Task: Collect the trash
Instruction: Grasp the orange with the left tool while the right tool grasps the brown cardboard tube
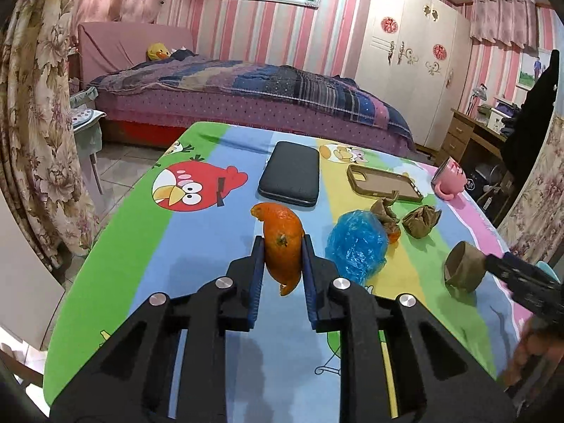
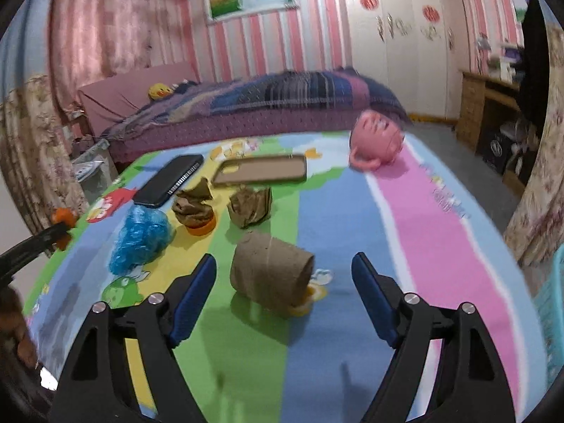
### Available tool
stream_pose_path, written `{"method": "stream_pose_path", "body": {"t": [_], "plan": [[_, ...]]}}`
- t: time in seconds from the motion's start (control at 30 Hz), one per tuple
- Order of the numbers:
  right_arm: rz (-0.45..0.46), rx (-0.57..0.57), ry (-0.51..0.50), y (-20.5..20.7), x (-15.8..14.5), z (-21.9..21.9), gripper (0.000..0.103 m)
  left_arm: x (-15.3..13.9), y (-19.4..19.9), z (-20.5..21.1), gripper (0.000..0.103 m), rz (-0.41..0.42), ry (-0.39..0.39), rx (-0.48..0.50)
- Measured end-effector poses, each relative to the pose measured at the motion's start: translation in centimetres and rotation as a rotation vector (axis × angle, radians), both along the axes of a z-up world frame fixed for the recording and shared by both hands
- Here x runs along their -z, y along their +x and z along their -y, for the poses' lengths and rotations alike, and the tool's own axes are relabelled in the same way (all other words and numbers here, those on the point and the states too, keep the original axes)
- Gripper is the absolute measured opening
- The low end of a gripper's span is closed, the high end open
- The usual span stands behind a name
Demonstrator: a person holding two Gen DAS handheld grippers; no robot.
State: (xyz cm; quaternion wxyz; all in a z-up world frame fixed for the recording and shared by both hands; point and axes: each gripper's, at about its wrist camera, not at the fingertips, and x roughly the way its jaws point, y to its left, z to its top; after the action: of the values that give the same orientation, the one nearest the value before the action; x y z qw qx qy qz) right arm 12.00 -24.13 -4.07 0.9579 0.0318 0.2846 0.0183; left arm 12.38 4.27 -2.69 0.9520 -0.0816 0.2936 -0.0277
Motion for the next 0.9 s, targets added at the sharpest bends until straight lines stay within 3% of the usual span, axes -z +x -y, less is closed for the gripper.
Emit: {"method": "stream_pose_path", "body": {"t": [0.13,0.33,0.43,0.5,0.8,0.9], "plan": [[-0.029,0.053,0.026,1.8,1.0,-0.7,0.088,0.0,0.0,0.1,0.019,0.001,-0.008,0.01],[-0.093,0.083,0.021,3.9,2.1,-1.4,0.087,0.2,0.0,0.6,0.019,0.0,0.0,0.025],[-0.115,0.059,0.043,4.0,2.4,-1.1,0.055,0.1,-0.1,0.7,0.019,0.004,0.004,0.027],[-0.104,0.046,0.071,3.5,2.2,-0.8,0.054,0.1,-0.2,0.7,0.019,0.008,0.007,0.025],[0.155,-0.073,0.096,-5.6,-4.1,1.1,0.053,-1.0,-1.6,1.7,0.019,0.055,0.004,0.049],[0.251,-0.022,0.04,-8.8,-5.6,3.3,0.053,-2.1,-2.5,3.8,0.019,0.1,0.01,0.081]]}}
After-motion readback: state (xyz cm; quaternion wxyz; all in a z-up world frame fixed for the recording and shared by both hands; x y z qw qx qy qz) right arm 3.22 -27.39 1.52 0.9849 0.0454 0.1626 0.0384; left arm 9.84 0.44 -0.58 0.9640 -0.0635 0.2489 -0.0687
